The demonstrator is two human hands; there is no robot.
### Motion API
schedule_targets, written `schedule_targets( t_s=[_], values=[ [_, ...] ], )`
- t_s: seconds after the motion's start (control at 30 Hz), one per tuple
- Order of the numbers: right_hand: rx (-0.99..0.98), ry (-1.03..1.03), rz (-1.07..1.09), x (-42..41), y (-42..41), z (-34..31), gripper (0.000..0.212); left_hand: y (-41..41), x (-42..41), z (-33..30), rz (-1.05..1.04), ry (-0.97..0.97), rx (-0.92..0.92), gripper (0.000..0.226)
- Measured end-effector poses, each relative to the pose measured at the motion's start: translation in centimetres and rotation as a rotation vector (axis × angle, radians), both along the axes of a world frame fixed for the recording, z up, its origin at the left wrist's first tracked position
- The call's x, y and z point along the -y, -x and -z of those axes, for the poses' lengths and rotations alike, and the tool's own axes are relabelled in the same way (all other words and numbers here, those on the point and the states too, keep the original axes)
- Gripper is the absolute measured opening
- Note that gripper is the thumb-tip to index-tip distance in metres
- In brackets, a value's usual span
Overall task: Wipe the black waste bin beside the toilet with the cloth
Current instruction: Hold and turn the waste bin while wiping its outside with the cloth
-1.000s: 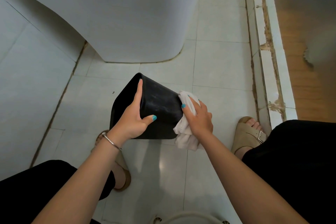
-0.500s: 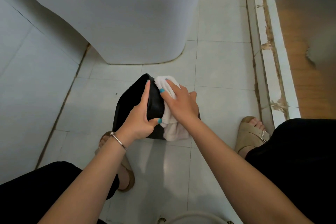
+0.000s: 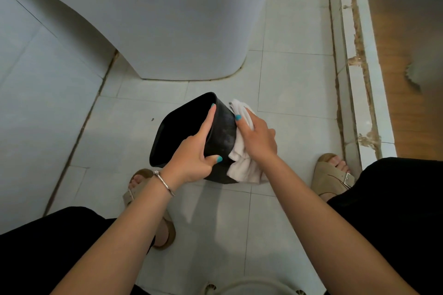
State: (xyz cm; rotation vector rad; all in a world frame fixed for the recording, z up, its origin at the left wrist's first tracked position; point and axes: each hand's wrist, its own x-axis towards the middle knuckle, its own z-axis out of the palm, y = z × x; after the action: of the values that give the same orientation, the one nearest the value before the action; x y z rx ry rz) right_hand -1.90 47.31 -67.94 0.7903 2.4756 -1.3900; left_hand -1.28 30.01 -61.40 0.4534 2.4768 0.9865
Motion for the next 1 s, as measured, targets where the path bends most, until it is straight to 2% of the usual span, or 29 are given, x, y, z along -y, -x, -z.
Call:
schedule_targets(
  t_s=[0.17,0.27,0.5,0.83,1.0],
  values=[
    [0.205,0.052,0.121,-3.0,-2.4,4.4,0.055,-0.5,0.6,0.3,0.022,-0.016,0.023,0.113],
    [0.233,0.085,0.170,-3.2,-3.3,5.1,0.054,-0.9,1.0,0.9,0.047,-0.044,0.051,0.112],
    [0.101,0.039,0.135,-0.1,-0.9,1.0,0.052,-1.3,1.5,1.1,-0.031,-0.160,0.080,0.110],
    [-0.189,0.061,0.017,5.2,1.1,-5.9,0.044,-1.5,0.5,0.1,0.006,-0.123,0.054,0.109],
    [-0.324,0.170,0.218,5.3,0.2,-6.4,0.036,-1.0,0.5,0.3,-0.051,-0.147,0.048,0.109]
  ],
)
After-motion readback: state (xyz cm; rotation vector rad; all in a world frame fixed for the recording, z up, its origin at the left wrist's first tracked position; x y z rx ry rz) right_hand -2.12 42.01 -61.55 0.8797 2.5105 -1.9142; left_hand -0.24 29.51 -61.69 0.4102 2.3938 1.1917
